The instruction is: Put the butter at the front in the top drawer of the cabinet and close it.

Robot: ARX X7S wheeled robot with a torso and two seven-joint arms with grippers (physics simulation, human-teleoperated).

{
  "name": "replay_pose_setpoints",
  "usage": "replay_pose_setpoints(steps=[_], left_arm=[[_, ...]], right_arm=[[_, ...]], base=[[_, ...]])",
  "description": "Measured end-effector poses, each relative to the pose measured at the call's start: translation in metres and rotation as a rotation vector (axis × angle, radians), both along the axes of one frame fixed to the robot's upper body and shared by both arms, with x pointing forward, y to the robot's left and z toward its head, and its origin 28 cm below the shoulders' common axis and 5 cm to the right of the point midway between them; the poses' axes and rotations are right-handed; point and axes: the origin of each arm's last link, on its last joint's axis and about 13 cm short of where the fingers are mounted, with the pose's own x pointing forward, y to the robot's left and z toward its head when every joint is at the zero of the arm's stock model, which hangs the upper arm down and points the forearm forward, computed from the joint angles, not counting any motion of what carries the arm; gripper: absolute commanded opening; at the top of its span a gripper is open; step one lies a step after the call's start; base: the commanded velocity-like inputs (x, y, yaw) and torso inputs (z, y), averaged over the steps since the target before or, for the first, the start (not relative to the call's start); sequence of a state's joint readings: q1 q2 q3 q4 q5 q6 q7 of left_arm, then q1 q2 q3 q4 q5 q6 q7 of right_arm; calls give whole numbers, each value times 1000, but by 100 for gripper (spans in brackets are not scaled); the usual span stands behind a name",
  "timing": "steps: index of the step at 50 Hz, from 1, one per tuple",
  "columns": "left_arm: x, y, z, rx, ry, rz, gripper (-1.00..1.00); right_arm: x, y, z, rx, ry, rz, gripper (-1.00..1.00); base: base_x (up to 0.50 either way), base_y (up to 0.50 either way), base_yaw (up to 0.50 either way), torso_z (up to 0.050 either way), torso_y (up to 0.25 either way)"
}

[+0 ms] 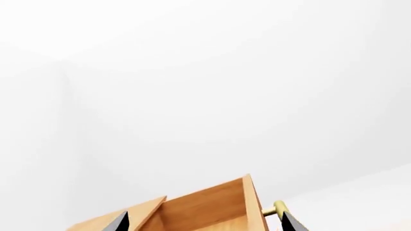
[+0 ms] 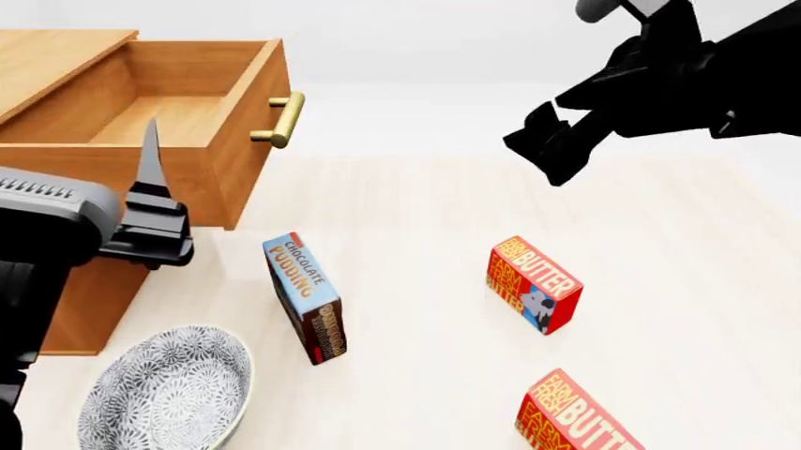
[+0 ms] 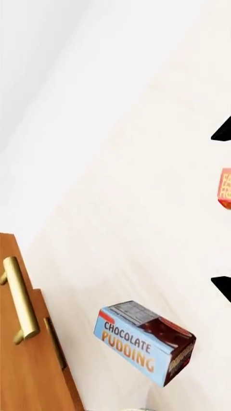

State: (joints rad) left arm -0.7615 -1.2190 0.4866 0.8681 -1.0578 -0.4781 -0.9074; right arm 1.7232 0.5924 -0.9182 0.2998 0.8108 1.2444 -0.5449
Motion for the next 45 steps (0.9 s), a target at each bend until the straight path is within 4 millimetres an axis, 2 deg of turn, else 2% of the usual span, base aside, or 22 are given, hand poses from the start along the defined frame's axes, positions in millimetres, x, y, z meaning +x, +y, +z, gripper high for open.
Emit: replay_pose_setpoints(steps=[24,36,45], left_arm=[[6,-2,-6,-37,-1,-29,100],[9,-2,-14,-47,2,-37,100],[10,-2,-18,-51,4,-39,100]], right_arm=[[45,-7,-26,-90,111,52,100],[70,-8,-50,-77,139,12,100],[77,-7,-71,-78,167,-24,100]], base=[[0,0,0,0,0],[0,0,0,0,0],[0,0,0,0,0]])
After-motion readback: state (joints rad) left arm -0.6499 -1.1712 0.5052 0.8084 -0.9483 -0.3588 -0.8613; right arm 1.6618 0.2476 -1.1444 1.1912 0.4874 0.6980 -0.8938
